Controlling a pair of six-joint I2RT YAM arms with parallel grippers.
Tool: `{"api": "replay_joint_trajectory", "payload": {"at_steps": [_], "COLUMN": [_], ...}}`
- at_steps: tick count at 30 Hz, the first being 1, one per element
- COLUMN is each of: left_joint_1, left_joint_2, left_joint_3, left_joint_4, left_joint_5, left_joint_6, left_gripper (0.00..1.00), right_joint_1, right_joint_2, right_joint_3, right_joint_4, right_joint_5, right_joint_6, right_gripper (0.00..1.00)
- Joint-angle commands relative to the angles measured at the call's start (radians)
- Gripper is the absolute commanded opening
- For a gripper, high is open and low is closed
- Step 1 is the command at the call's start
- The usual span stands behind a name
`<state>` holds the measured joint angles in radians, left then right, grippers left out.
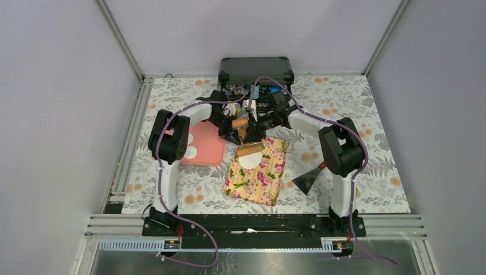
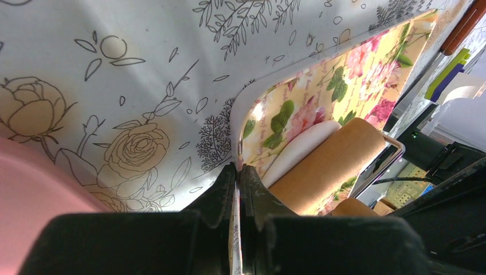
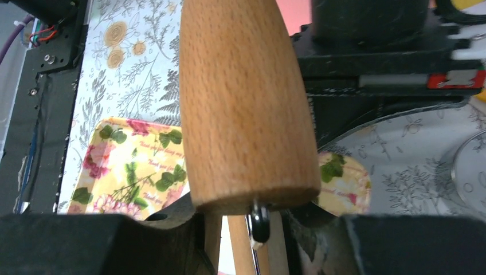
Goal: Roll out the dumpling wrappers from the dough
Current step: Flatten out the dough on the work surface.
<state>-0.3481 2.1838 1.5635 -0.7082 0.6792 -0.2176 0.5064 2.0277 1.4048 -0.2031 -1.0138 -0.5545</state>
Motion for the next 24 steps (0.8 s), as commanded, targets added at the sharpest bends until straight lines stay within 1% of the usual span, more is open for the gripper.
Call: {"api": "replay_joint_trajectory", "payload": {"at_steps": [1,11,18,24], "left_joint_1": [-0.002,0.007,0.021,0.024], "left_joint_2": [0.005,-0.012,-0.015,-0.019], "left_joint_3": [0.017,0.008,0.006,0.006], "left_joint_4": [0.027,0.029,0.029,0.029], "left_joint_5": [0.066,0.065,0.072,0.071], "left_joint_6": [-0.015,-0.019,-0.028,-0.029], "left_gripper": [0.00,0.00,0.00,0.00], "right_joint_1": [0.015,0.016,0.017,0.021], "right_joint_2": [-0.036,-0.036,-0.040,-0.092], "right_joint_3": [-0.137,-0.217,-0.266,-0.368], "right_joint_4": [-0.044,-0.018,-0.013,0.078], "right_joint_5": [0.066,0.141,0.100,0.089], "right_joint_6": [-0.032,0.009,0.061,0.128], "right_gripper": [0.00,0.00,0.00,0.00]}}
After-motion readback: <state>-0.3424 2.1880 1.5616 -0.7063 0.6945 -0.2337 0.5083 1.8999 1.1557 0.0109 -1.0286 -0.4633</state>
